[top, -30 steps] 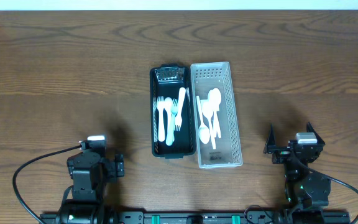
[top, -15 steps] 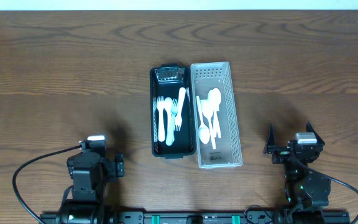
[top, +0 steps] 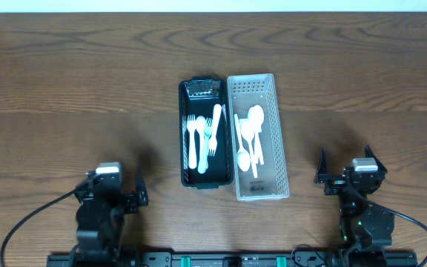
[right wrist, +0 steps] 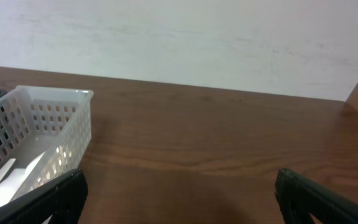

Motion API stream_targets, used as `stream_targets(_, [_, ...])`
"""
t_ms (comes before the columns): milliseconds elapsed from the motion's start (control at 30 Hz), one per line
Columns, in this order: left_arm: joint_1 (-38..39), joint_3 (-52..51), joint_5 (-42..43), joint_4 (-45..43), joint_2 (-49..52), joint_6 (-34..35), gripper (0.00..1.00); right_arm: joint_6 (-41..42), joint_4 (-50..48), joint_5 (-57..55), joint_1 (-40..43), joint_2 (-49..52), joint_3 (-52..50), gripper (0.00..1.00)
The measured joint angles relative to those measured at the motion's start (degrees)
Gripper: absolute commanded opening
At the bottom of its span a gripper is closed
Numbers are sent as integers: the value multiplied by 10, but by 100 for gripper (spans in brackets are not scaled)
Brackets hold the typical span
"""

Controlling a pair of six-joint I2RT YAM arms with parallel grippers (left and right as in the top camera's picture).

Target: Pack container

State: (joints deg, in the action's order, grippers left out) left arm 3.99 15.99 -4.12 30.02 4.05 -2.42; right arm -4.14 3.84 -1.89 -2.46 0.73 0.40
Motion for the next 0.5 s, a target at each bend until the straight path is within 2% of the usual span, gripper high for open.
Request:
stream_targets(167, [0,-32,12,-175,-30,0,98,0,0,0,0,0,0,99])
stream_targets(300, [0,-96,12,-302,-33,0,98,0,0,0,0,0,0,99])
stream_targets(400, [0,-139,13,-348,-35,0,98,0,0,0,0,0,0,99])
stream_targets(500, [1,-156,20,-311,-35,0,98,0,0,0,0,0,0,99])
